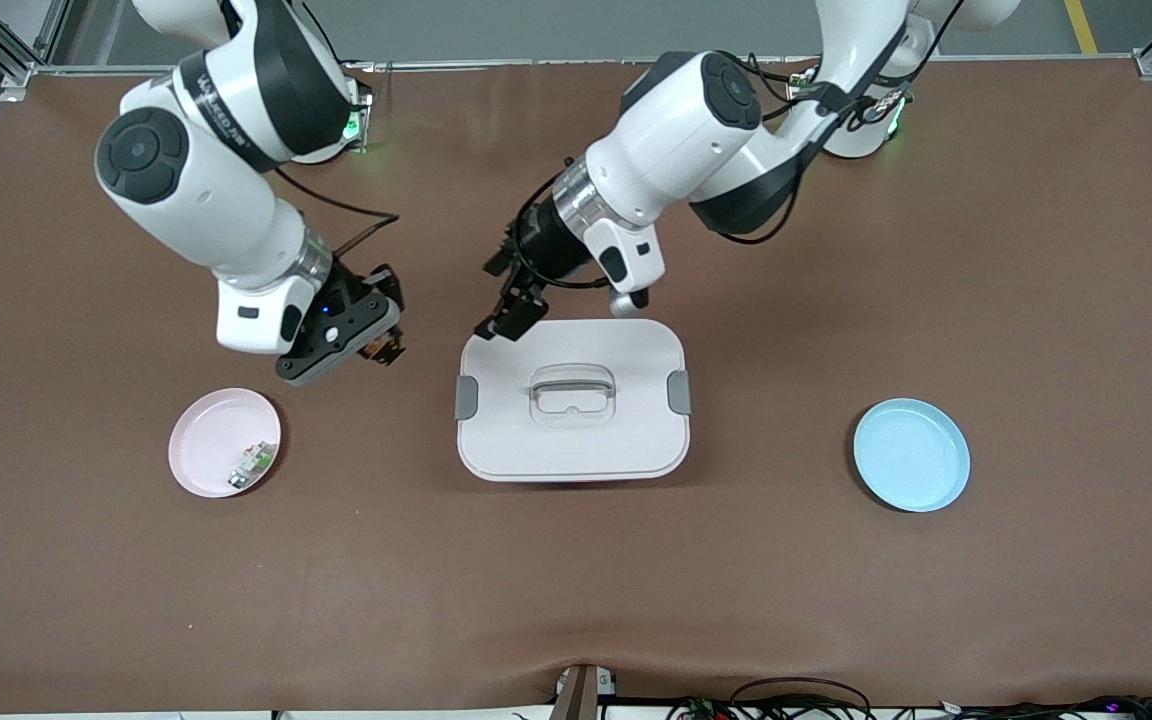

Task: Transfer orange switch to right arm and place
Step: 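Open the left gripper and withdraw while the right gripper carries switch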

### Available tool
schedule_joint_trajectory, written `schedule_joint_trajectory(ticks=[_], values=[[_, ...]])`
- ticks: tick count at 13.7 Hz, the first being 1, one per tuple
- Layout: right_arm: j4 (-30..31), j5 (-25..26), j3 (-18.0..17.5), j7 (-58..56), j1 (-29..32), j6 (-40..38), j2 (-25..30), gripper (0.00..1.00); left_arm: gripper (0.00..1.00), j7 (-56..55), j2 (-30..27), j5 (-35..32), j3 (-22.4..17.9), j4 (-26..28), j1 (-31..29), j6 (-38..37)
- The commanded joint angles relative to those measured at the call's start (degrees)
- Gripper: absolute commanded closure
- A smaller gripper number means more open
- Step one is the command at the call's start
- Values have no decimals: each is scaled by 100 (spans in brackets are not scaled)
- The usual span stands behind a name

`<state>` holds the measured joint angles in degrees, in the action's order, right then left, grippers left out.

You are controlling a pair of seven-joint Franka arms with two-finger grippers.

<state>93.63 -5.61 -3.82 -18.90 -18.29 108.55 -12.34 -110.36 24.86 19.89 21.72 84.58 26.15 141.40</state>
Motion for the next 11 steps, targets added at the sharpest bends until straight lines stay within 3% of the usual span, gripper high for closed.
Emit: schedule_joint_trajectory(ticks=[1, 5, 8, 11], values=[[-82, 340, -49, -1278, 465, -158, -110, 100, 0, 925, -349, -125, 34, 67, -486, -987], [-64, 675, -49, -2800, 1054, -167, -339, 100, 0, 3541, -596, -125, 60, 49, -1321, -2474], [-38, 1228, -58, -3242, 1249, -124, -515, 100, 0, 5439, -754, -265, 25, 58, -1945, -3344], [233, 1475, -58, -3776, 1415, 253, -594, 100, 0, 7794, -763, -530, 34, 67, -2867, -3978]])
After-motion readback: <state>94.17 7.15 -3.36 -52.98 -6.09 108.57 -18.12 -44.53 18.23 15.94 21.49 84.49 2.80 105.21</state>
